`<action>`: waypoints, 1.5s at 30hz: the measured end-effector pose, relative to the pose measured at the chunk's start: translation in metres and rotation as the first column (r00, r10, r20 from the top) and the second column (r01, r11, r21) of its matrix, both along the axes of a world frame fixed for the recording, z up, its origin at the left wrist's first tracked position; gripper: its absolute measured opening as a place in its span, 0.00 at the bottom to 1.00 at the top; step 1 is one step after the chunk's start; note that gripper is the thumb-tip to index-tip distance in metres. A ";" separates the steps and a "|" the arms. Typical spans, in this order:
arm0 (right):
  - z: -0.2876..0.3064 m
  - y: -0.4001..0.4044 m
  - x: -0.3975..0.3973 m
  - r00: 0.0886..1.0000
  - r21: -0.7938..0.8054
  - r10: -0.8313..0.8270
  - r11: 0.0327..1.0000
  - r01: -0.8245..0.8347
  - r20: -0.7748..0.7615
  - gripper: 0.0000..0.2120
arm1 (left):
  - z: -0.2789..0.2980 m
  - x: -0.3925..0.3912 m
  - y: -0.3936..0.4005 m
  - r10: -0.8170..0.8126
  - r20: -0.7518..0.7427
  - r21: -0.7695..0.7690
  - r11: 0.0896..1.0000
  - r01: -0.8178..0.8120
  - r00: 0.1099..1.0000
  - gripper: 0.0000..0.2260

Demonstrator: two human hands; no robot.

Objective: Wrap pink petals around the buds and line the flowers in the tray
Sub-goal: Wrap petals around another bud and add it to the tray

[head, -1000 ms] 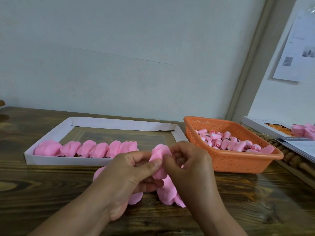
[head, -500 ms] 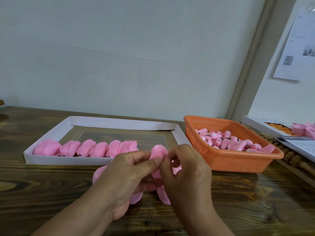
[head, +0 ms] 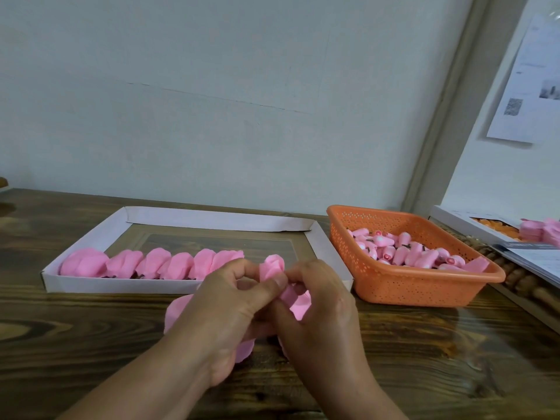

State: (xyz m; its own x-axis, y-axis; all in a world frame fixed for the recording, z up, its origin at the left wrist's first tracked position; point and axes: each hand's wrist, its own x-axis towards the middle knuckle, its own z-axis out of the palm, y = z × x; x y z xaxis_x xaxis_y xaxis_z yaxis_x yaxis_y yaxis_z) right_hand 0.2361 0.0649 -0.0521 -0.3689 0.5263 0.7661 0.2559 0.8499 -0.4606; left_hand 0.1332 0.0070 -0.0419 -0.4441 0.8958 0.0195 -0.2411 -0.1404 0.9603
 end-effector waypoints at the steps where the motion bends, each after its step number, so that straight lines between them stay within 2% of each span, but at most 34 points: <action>1: 0.001 0.000 0.000 1.000 -0.024 -0.008 1.000 0.008 -0.002 0.07 | 0.000 -0.001 0.000 -0.011 -0.028 -0.009 1.000 0.011 1.000 0.16; 6: 0.014 0.001 0.003 0.991 -0.310 0.081 0.944 -0.111 -0.110 0.08 | 0.004 -0.014 0.002 -0.082 -0.196 -0.013 0.997 0.081 0.977 0.11; 8: 0.020 0.003 0.005 0.974 -0.385 0.158 0.899 -0.211 -0.164 0.08 | 0.004 -0.018 0.005 -0.071 -0.247 -0.026 0.997 0.067 0.966 0.13; 10: 0.023 0.004 0.007 0.932 -0.481 0.260 0.802 -0.354 -0.253 0.07 | 0.003 -0.021 0.009 -0.123 -0.161 -0.009 0.992 0.123 0.979 0.15; 11: 0.023 0.004 0.008 0.901 -0.526 0.306 0.735 -0.429 -0.307 0.06 | 0.002 -0.021 0.010 -0.200 -0.087 0.014 0.979 0.202 0.976 0.18; 13: 0.022 0.005 0.008 0.829 -0.569 0.389 0.603 -0.558 -0.401 0.04 | -0.004 -0.024 0.014 -0.381 0.024 0.095 0.921 0.377 0.924 0.29; 14: 0.020 0.006 0.008 0.791 -0.569 0.423 0.549 -0.612 -0.443 0.04 | -0.005 -0.023 0.016 -0.440 0.056 0.131 0.893 0.431 0.896 0.31; 17: 0.019 0.006 0.005 0.673 -0.546 0.480 0.396 -0.739 -0.563 0.05 | -0.007 -0.019 0.019 -0.496 0.100 0.170 0.863 0.476 0.863 0.38; 19: 0.018 0.007 0.005 0.660 -0.549 0.483 0.370 -0.750 -0.575 0.06 | -0.007 -0.015 0.020 -0.494 0.096 0.186 0.862 0.472 0.864 0.42; 20: 0.017 0.008 0.005 0.678 -0.551 0.487 0.398 -0.733 -0.551 0.06 | -0.007 -0.014 0.020 -0.498 0.082 0.192 0.858 0.476 0.863 0.42; 24: 0.021 0.014 0.009 0.813 -0.523 0.489 0.625 -0.579 -0.315 0.08 | 0.001 -0.007 0.013 -0.520 -0.116 0.205 0.821 0.533 0.846 0.35; 29: 0.026 0.015 0.012 0.858 -0.515 0.464 0.692 -0.507 -0.221 0.09 | -0.004 -0.009 0.016 -0.444 -0.123 0.196 0.866 0.461 0.887 0.27; 32: 0.024 0.008 0.008 0.868 -0.488 0.403 0.718 -0.497 -0.291 0.08 | -0.009 -0.010 0.020 -0.400 -0.087 0.192 0.892 0.409 0.913 0.23; 35: 0.016 0.000 0.002 0.898 -0.422 0.294 0.805 -0.417 -0.326 0.08 | -0.009 -0.005 0.021 -0.328 -0.071 0.189 0.923 0.336 0.942 0.20; 37: 0.011 -0.004 -0.002 0.918 -0.345 0.269 0.865 -0.363 -0.292 0.09 | -0.007 -0.001 0.020 -0.266 -0.062 0.196 0.942 0.273 0.962 0.20; 40: 0.005 -0.010 -0.006 0.938 -0.137 0.260 0.946 -0.295 -0.229 0.12 | -0.007 -0.001 0.020 -0.218 0.102 0.189 0.962 0.197 0.970 0.22; 42: 0.000 -0.009 -0.010 0.956 -0.042 0.219 0.972 -0.231 -0.194 0.13 | -0.004 0.000 0.019 -0.190 0.179 0.169 0.972 0.160 0.965 0.17; 45: -0.005 -0.006 -0.013 0.979 0.023 0.127 0.992 -0.125 -0.162 0.11 | -0.001 0.006 0.018 -0.188 0.227 0.161 0.975 0.154 0.955 0.18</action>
